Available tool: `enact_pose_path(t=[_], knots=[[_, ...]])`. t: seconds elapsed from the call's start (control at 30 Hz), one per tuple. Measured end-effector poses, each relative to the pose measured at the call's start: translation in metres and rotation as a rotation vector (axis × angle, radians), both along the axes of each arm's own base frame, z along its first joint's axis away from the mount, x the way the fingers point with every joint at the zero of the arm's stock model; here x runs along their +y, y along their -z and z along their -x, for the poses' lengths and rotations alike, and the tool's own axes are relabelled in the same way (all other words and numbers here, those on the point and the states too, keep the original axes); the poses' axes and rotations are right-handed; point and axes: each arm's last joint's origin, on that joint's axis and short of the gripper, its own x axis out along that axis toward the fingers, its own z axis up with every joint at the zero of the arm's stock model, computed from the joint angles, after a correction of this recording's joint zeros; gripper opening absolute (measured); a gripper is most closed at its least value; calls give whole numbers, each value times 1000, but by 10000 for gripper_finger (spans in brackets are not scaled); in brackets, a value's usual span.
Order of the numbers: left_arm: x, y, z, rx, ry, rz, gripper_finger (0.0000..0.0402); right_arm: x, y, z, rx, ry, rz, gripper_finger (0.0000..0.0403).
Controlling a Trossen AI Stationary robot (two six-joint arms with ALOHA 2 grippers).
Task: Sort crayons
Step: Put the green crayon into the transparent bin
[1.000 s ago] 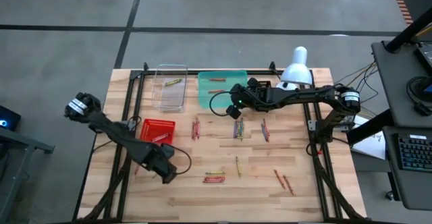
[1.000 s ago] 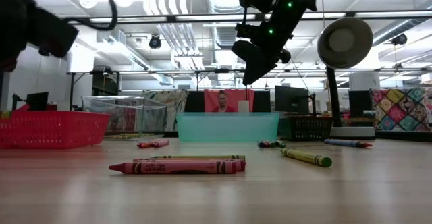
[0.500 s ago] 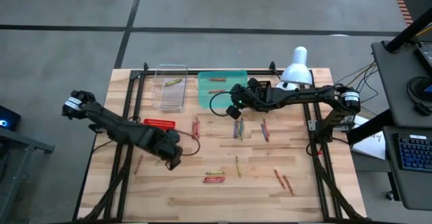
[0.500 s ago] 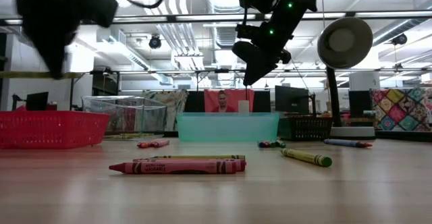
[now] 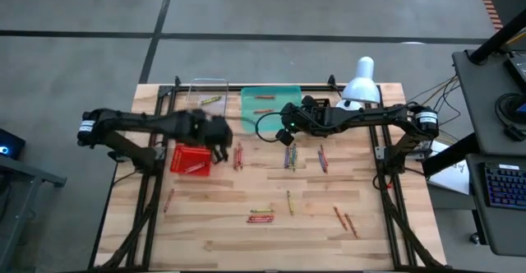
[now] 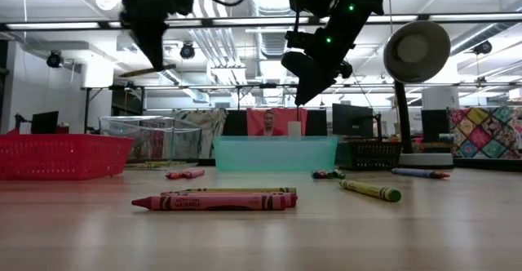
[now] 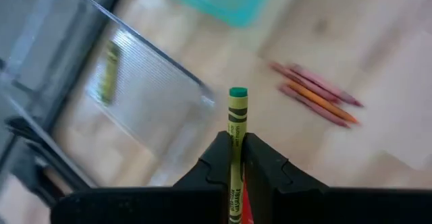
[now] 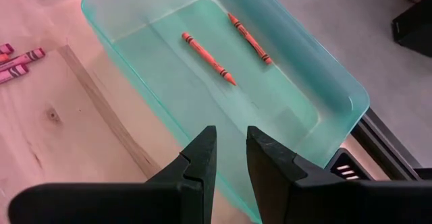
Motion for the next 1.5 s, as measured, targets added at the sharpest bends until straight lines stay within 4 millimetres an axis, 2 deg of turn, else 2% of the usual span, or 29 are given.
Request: enact_pose_path(t=[0.13,0.3,0.47,0.6,0.7,0.97,1.5], knots=[[43,-2,2,22,-24,-43,2,0,0,0,0,1,0,73],[103,-1,15,19,-104,-89,2,0,0,0,0,2,-1,73],[164,-5,36,-167,-231,-45,2,0,0,0,-5,7,-5,73],[197,1,47,-250,-306,-30,2,0,0,0,-6,8,-6,73],[210,9,47,-243,-320,-33,2,0,0,0,-6,9,-6,73],[224,36,37,-154,-294,9,2,0,4,2,-3,23,-18,73],[238,75,28,-52,-317,94,2,1,5,3,-13,42,-39,73]])
